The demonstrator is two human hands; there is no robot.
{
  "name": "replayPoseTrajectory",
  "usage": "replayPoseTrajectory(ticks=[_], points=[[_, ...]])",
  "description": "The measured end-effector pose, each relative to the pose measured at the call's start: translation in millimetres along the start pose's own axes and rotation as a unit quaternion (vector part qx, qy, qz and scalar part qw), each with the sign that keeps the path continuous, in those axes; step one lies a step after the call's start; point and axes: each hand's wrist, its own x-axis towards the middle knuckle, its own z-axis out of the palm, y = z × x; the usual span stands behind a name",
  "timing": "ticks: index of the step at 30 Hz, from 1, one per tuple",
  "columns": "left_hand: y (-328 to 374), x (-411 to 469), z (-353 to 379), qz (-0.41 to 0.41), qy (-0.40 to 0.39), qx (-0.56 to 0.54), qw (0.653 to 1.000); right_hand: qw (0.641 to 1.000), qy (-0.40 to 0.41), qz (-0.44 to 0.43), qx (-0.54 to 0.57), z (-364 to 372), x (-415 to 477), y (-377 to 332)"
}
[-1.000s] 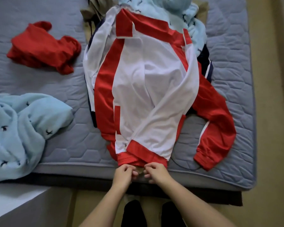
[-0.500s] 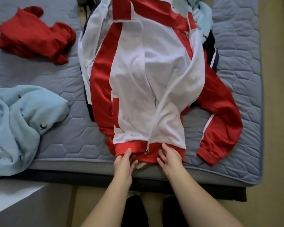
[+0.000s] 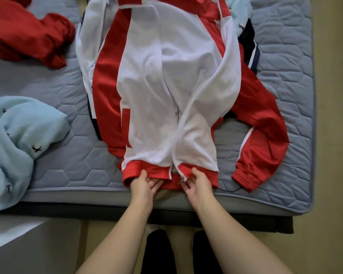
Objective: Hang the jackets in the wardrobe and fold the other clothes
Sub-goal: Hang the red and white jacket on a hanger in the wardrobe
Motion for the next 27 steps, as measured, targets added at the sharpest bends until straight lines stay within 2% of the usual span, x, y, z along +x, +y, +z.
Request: replayPoseTrajectory(ticks=[2, 3, 5, 7, 9, 11, 14, 17, 21, 23, 27], points=[[3.8, 2.6, -2.3, 0.002, -0.013, -0.034, 0.999, 0.999, -0.006, -0.017, 0.036, -14.5, 0.5, -10.4], [2.0, 2.4, -3.0, 0.005, -0.031, -0.004, 0.999, 1.0, -0.015, -0.009, 0.025, -22.1, 0.1, -12.5], [-8.5, -0.8, -0.8, 0.017, -0.07, 0.116, 0.991, 0.998, -0.051, 0.033, -0.015, -32.6, -1.8, -12.1], [-21.6, -0.2, 4.8, 0.034, -0.088, 0.251, 0.963, 0.992, -0.09, 0.068, -0.052, -35.1, -3.1, -10.5], [-29.6, 5.3, 10.6, 0.049, -0.058, 0.343, 0.936, 0.988, -0.11, 0.075, -0.076, -33.6, -1.9, -10.8], [-31.7, 12.3, 16.5, 0.029, -0.016, 0.378, 0.925, 0.987, -0.112, 0.061, -0.1, -32.5, 2.5, -12.6], [-30.4, 16.3, 26.1, 0.009, -0.018, 0.411, 0.911, 0.984, -0.117, 0.035, -0.128, -28.9, 5.8, -18.6], [-19.9, 7.2, 29.3, -0.001, -0.056, 0.37, 0.927, 0.976, -0.15, 0.031, -0.153, -22.6, -3.0, -27.9], [4.9, -26.8, 27.8, 0.014, -0.113, 0.179, 0.977, 0.97, -0.202, -0.018, -0.132, -22.3, -27.7, -36.0], [16.1, -49.6, 30.1, 0.048, -0.125, 0.13, 0.982, 0.97, -0.224, -0.039, -0.092, -23.7, -42.6, -35.7], [29.8, -89.1, 37.9, 0.086, -0.147, 0.112, 0.979, 0.966, -0.248, -0.052, -0.042, -20.3, -68.4, -32.9]])
